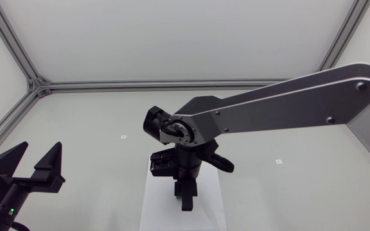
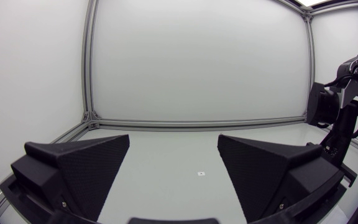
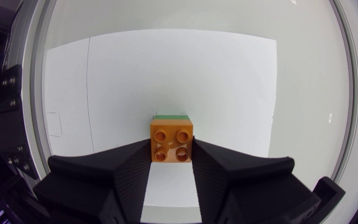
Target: Pick up the orange 2x2 brick with the right arm and stack it on top of the green 2x2 brick in the center
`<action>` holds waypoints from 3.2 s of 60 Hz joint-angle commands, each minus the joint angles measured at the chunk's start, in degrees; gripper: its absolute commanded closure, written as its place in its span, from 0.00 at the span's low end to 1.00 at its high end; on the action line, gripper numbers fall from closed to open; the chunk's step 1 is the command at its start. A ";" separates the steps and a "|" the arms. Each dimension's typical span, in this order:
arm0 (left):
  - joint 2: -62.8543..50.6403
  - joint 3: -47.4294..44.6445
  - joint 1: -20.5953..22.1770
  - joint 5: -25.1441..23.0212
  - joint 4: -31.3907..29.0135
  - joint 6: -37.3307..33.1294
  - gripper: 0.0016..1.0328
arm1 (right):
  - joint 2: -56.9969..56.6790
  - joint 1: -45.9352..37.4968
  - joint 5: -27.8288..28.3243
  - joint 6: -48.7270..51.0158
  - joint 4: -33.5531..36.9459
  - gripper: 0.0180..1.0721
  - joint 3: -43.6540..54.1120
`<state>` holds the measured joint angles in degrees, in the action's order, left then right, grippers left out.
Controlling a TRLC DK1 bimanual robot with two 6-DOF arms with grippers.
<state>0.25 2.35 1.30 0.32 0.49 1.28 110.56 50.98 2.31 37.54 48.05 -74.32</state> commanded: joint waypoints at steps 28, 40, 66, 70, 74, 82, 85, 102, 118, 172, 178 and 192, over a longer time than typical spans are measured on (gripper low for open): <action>0.45 -2.35 -0.16 -0.23 -0.84 -0.75 0.04 | 0.18 0.70 0.07 -0.19 0.02 0.55 2.34; 0.45 -2.35 -0.16 -0.23 -0.84 -0.75 0.04 | -0.17 0.43 0.07 -0.19 -0.06 0.50 2.34; 0.45 -2.35 -0.16 -0.23 -0.84 -0.75 0.04 | -0.88 0.35 0.07 -0.45 -0.24 0.37 1.90; 0.45 -2.35 -0.16 -0.23 -0.76 -0.75 0.04 | -0.88 0.26 0.07 -0.54 -0.42 0.37 1.81; 0.45 -2.35 -0.16 -0.23 -0.84 -0.75 0.04 | -0.88 0.26 -0.11 -0.63 -0.42 0.36 1.73; 0.45 -2.35 -0.16 -0.23 -0.76 -0.75 0.04 | -1.23 -0.09 -0.20 -0.71 -0.42 0.29 1.46; 0.45 -2.35 -0.16 -0.23 -0.84 -0.75 0.04 | -1.49 -0.27 -0.20 -0.71 -0.42 0.29 1.46; 0.45 -2.35 -0.16 -0.23 -0.84 -0.75 0.04 | -4.92 -0.62 -0.37 -0.89 0.38 0.17 1.81; 0.45 -2.35 -0.16 -0.23 -0.84 -0.75 0.04 | -12.65 -0.80 -0.55 -2.03 3.36 0.13 3.05; 0.45 -2.35 -0.16 -0.23 -0.84 -0.75 0.04 | -60.11 -31.12 -4.15 -8.10 2.40 0.04 28.45; 0.45 -2.35 -0.16 -0.23 -0.84 -0.75 0.04 | -63.89 -36.39 -3.36 -8.10 2.40 0.04 29.59; 0.45 -2.35 -0.16 -0.23 -0.84 -0.75 0.04 | -70.31 -43.86 -2.75 -8.27 -0.42 0.04 32.31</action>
<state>0.25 2.35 1.30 0.34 0.49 1.28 41.60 9.17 -0.84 30.04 48.80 -44.07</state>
